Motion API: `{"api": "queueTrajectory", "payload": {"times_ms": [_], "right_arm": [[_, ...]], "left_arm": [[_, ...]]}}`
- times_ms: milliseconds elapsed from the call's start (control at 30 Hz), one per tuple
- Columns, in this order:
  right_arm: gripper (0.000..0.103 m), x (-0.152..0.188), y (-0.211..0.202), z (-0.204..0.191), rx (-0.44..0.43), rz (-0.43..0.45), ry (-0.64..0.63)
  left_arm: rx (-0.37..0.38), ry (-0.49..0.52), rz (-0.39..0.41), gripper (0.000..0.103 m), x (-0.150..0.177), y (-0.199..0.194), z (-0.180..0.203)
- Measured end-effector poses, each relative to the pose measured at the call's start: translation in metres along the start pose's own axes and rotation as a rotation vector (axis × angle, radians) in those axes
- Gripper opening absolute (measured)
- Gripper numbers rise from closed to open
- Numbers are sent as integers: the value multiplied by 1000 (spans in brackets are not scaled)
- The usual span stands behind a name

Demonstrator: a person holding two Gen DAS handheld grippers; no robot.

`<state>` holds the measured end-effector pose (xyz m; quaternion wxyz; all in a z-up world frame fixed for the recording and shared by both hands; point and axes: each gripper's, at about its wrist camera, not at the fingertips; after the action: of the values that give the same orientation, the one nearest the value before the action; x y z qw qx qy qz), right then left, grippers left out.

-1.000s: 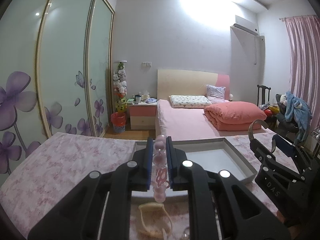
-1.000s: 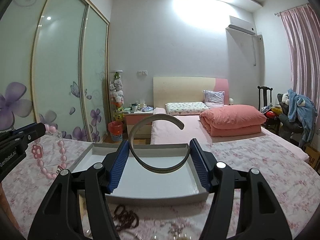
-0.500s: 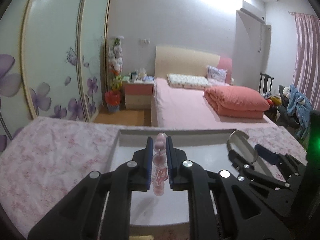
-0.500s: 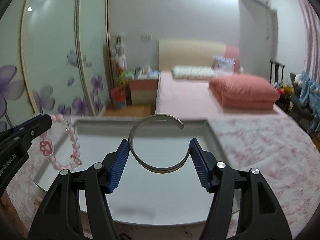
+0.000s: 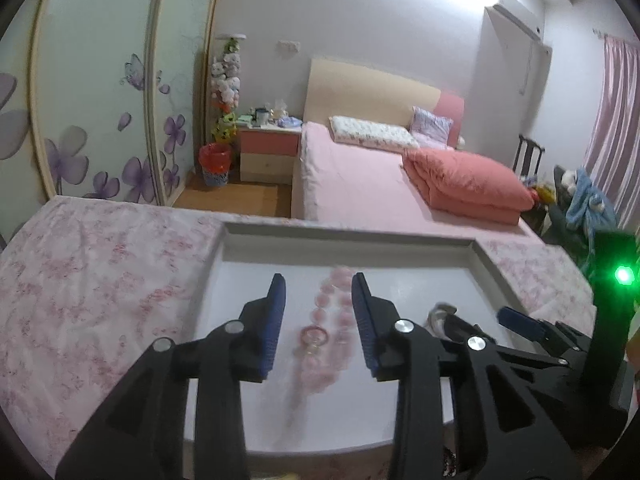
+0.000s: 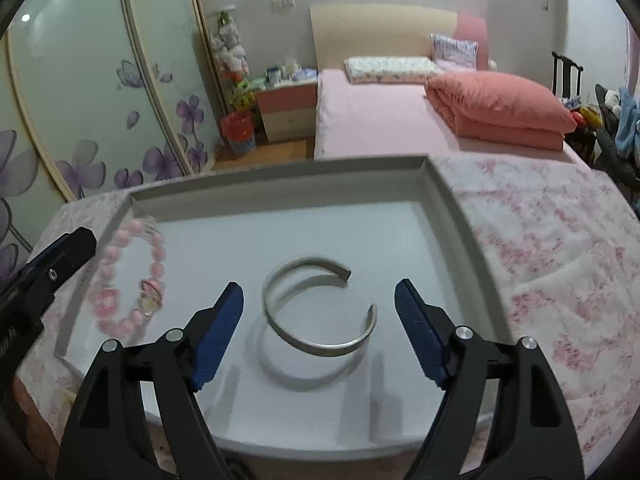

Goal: Organize jewelry
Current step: 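Carry both into the grey tray and open both grippers to release them, then grasp the yellow watch with the left gripper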

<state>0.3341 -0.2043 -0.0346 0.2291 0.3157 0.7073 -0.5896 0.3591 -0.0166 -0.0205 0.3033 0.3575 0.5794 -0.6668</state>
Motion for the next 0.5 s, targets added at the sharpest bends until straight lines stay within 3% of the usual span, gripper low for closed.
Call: {"api": "queueTrajectory", "payload": {"times_ms": [267, 500], "right_arm": [[78, 1, -67, 15, -14, 155, 22], [78, 31, -116, 17, -31, 240, -10]], "left_arm": [[-53, -28, 82, 44, 4, -65, -36], [-58, -25, 51, 51, 38, -104, -51]]}}
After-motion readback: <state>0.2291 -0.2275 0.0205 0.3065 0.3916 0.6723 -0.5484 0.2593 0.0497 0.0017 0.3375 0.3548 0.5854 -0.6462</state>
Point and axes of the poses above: each gripper's, at about its wrist camera, not at the fingertips, and y roughly the way its jaws point, z to its right, x to its underside, and after that the axes turned 5 degrees about y, right-handed
